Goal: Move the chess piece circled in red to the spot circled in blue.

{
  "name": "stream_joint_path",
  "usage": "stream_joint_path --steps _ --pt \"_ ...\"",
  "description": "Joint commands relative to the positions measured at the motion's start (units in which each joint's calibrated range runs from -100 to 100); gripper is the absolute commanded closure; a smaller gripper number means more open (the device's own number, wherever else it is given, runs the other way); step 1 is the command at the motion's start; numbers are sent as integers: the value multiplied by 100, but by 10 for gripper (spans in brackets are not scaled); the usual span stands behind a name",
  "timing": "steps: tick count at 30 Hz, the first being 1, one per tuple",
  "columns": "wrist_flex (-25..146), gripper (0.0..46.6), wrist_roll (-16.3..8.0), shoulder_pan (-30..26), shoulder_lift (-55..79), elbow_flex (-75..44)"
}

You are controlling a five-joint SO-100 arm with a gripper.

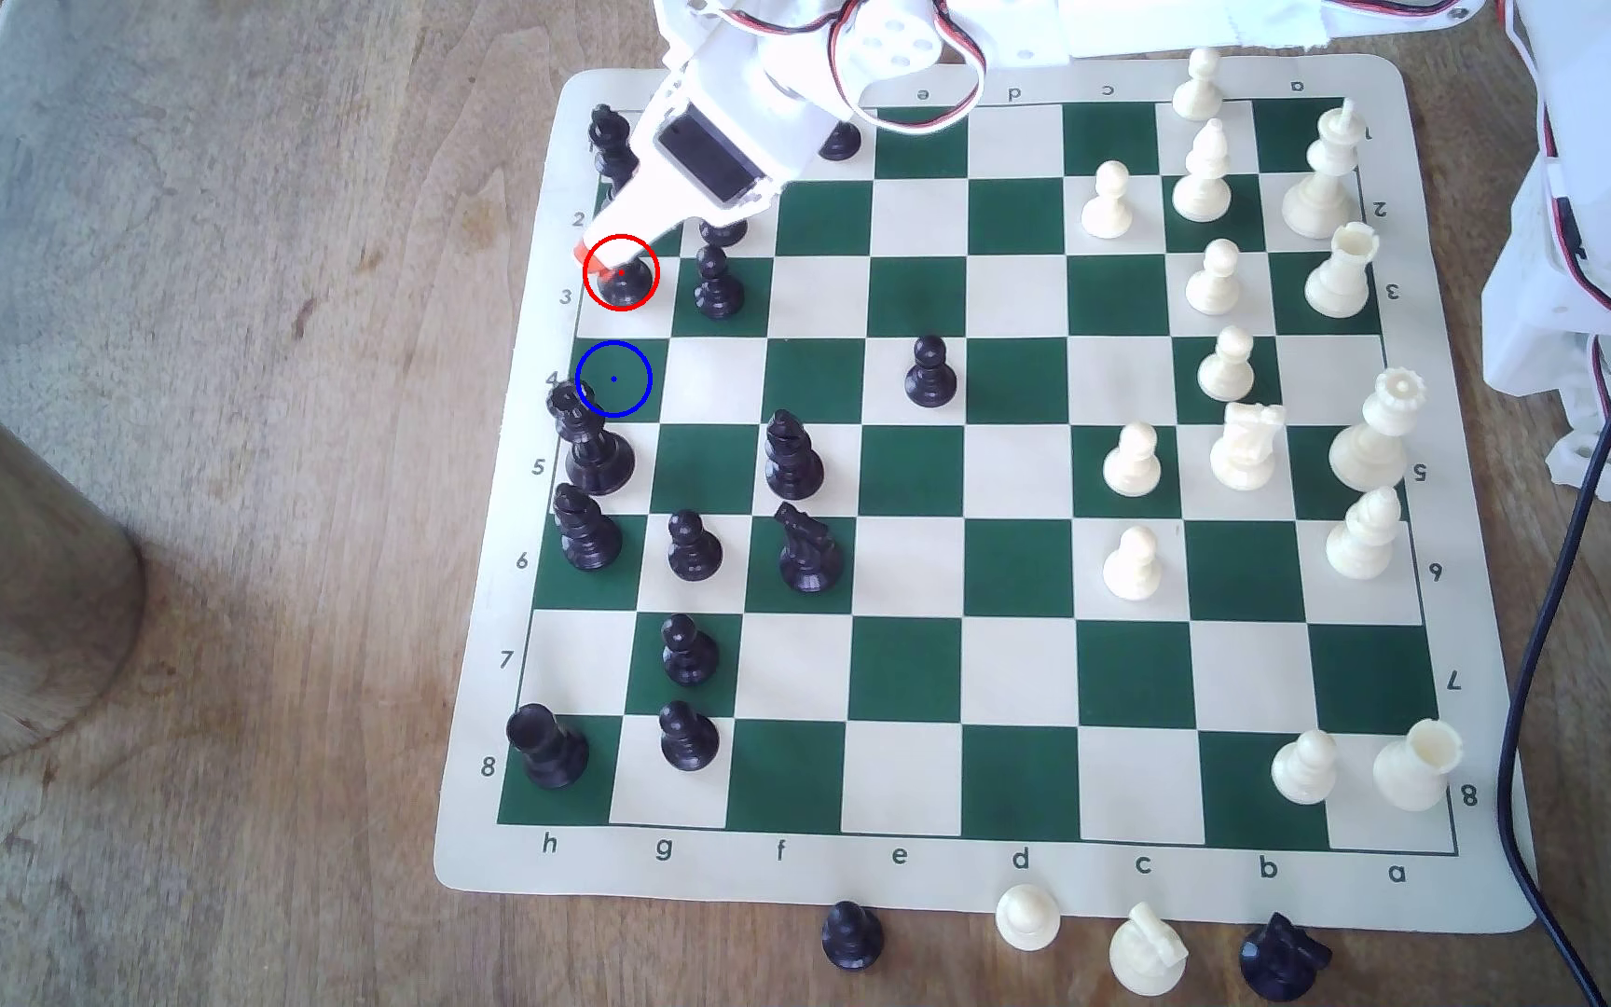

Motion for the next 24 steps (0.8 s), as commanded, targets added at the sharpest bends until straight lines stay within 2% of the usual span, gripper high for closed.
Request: stream_joint_path --steps 1,12,24 --pt "-105 241 -5 -12 7 -814" --pt "-105 234 29 144 389 -1095" --pt "-162 240 29 58 729 -1259"
